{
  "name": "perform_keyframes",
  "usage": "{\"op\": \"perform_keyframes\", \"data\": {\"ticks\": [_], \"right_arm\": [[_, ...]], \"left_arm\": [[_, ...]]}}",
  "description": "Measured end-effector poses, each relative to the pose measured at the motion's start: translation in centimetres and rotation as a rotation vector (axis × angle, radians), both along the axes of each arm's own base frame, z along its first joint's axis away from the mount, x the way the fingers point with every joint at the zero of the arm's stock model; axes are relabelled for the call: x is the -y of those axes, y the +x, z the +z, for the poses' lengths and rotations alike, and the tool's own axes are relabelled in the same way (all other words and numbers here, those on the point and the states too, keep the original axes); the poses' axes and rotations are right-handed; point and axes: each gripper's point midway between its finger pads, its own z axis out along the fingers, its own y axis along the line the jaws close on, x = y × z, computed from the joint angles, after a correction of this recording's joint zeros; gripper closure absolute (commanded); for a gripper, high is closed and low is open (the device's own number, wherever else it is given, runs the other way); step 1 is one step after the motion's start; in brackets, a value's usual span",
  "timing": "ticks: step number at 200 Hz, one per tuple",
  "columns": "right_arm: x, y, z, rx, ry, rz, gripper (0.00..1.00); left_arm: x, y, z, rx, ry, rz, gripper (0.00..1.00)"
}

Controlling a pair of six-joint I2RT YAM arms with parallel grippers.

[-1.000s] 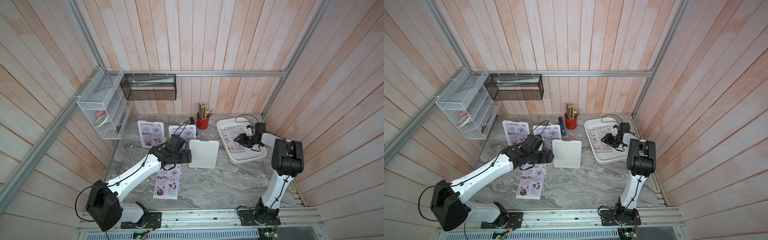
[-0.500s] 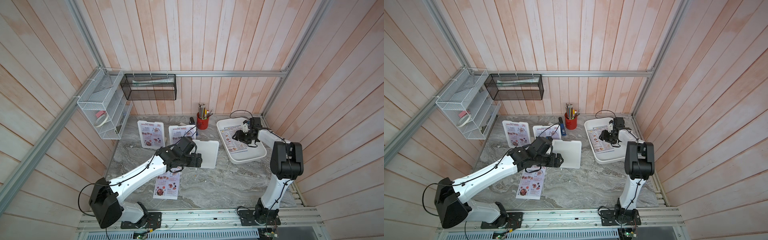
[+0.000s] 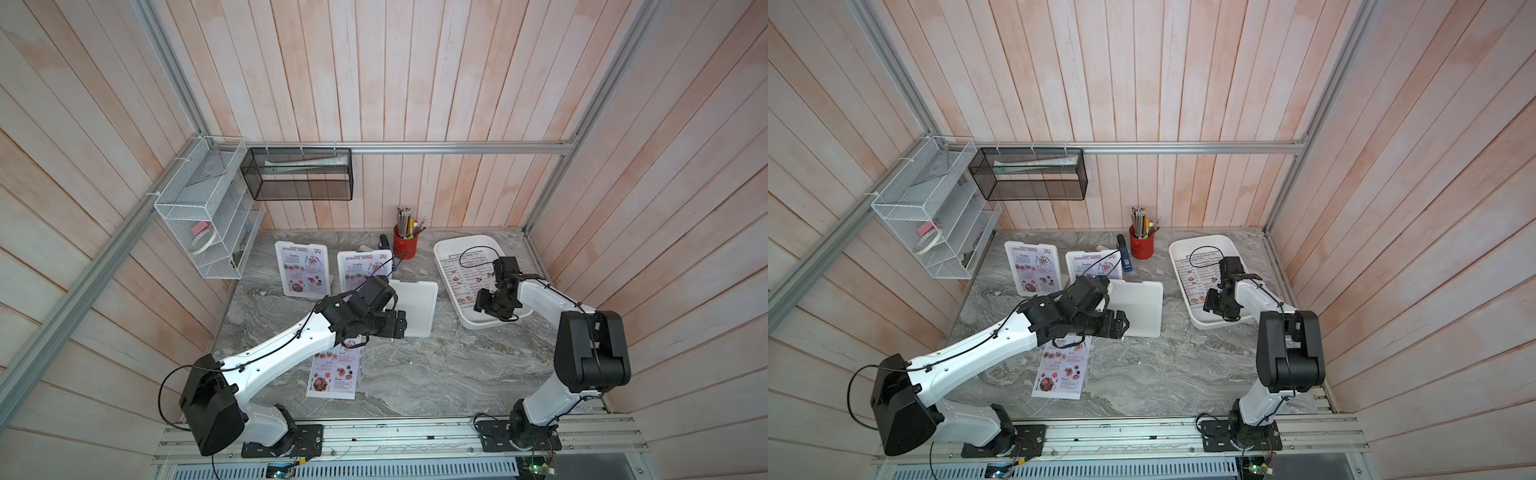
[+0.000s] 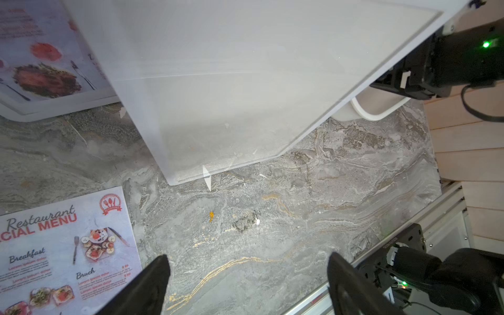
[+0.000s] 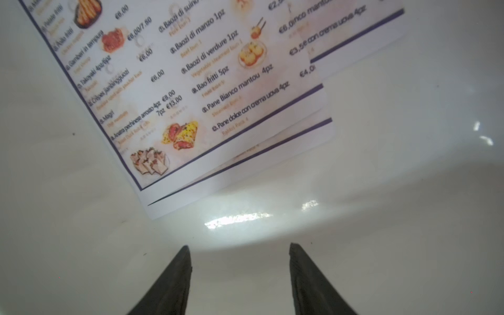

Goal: Replace the menus in the menu holders
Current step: Move the storage box to the center of the board.

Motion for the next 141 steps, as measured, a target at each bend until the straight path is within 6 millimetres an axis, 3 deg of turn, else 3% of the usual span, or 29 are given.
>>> {"op": "perform_keyframes", "data": {"ticks": [39, 72, 94, 120, 141], "right_arm": [[0.7, -5.0, -1.5, -0.110, -0.023, -0.049, 0.41], [0.8, -8.5, -2.0, -0.151, -0.008, -0.109, 0.41], [0.8, -10.3, -1.6, -0.136, 0.009, -0.143, 0.40], [0.8, -10.4, -0.9, -0.103, 0.024, -0.170, 0.37], [1.6, -8.4, 0.2, -0.053, 0.033, -0.206, 0.33]], "left_arm": [[0.7, 0.7, 1.1, 0.041, -0.012, -0.031, 0.08], [4.3, 1.8, 3.7, 0.087, -0.107, -0.097, 0.08], [7.0, 0.7, 4.3, 0.090, -0.163, -0.166, 0.08], [9.3, -1.5, 3.5, 0.065, -0.177, -0.241, 0.08], [11.0, -3.1, 2.7, 0.045, -0.183, -0.286, 0.08]]}}
